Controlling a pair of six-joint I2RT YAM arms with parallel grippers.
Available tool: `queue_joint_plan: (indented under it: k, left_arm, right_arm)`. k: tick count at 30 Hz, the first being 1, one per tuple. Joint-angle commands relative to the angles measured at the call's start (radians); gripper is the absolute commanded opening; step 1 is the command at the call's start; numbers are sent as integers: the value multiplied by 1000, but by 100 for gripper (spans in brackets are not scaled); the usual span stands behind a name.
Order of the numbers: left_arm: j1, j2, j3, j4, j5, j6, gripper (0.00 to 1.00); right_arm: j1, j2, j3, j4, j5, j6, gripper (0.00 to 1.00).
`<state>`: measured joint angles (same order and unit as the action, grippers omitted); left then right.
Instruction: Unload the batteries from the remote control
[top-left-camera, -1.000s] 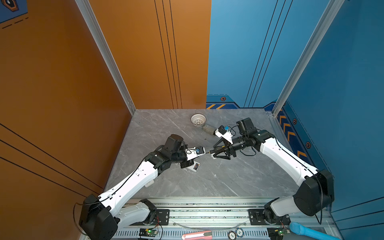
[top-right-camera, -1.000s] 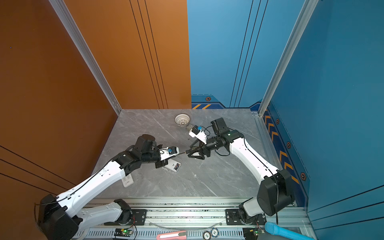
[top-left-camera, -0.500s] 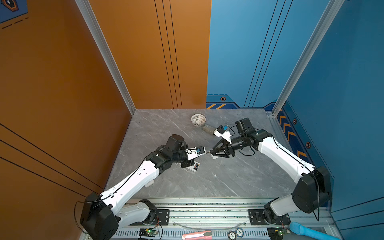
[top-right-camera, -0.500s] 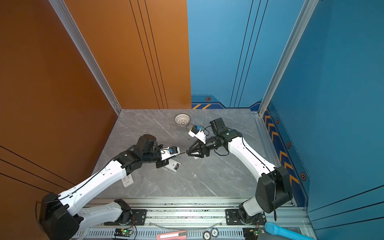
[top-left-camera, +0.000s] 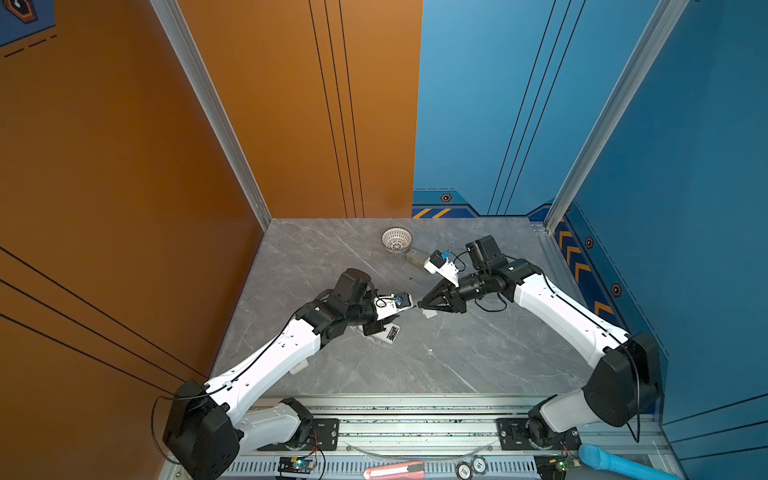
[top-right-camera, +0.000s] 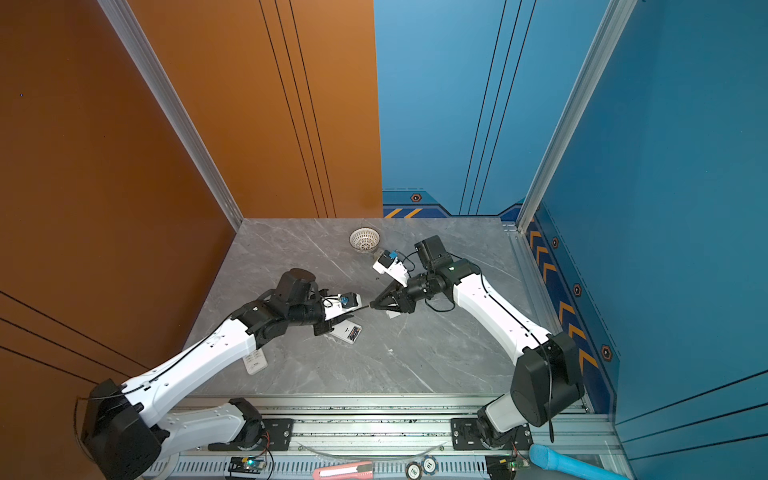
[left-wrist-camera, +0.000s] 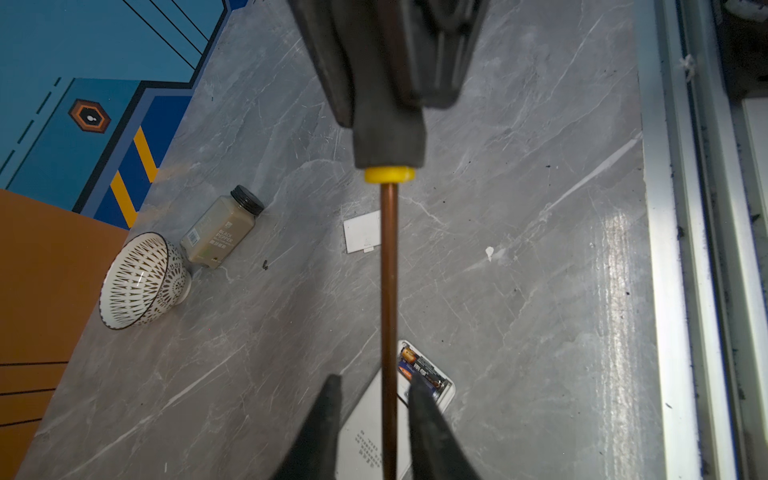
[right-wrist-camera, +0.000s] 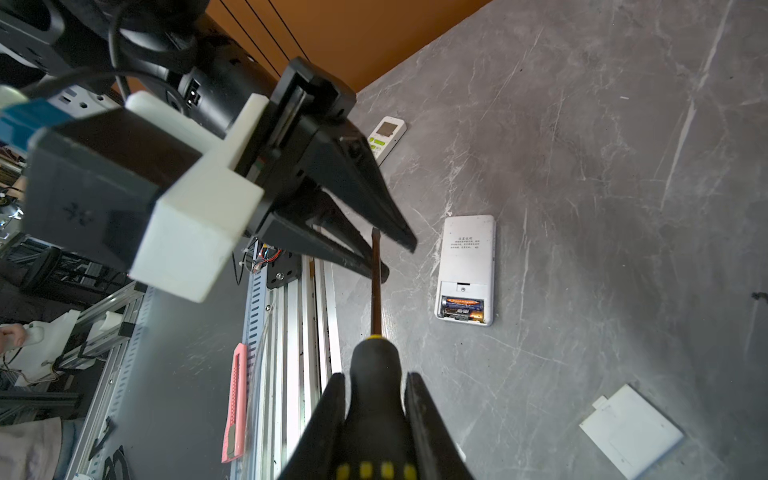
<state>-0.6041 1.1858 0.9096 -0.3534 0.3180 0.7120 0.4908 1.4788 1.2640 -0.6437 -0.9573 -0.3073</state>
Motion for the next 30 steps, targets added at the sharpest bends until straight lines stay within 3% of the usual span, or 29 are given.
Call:
queue_joint_plan:
  k: [1, 4, 8, 9, 15, 18, 23, 25, 30]
  left_arm:
    - [19, -17, -10, 50, 3, -12, 71]
    - [65, -54, -17, 64, 3, -38, 85]
    - [156, -133, -37, -9, 39, -17, 85]
    - [177, -149, -42, -46, 40, 6, 90]
    - [256, -84, -54, -291, 50, 265, 90]
    - [254, -23, -67, -299, 37, 359, 90]
    - [251, 48, -109, -183, 22, 403, 91]
    - [257, 61, -154, -89, 53, 405, 93]
    - [253, 170, -124, -45, 76, 386, 93]
  right_arm:
    - [36, -92, -39, 51, 171, 170, 0]
    - [76, -154, -62, 54, 380, 322, 0]
    - [139, -179, -4, -87, 681, 507, 0]
    - [148, -171, 20, -132, 717, 564, 0]
    - [273, -108, 131, -296, 884, 817, 0]
    - [328, -95, 163, -316, 954, 973, 0]
    - [426, -58, 211, -377, 1068, 1172, 0]
    - [450, -54, 212, -388, 1096, 1205, 0]
    - [463, -63, 213, -395, 1118, 1216, 0]
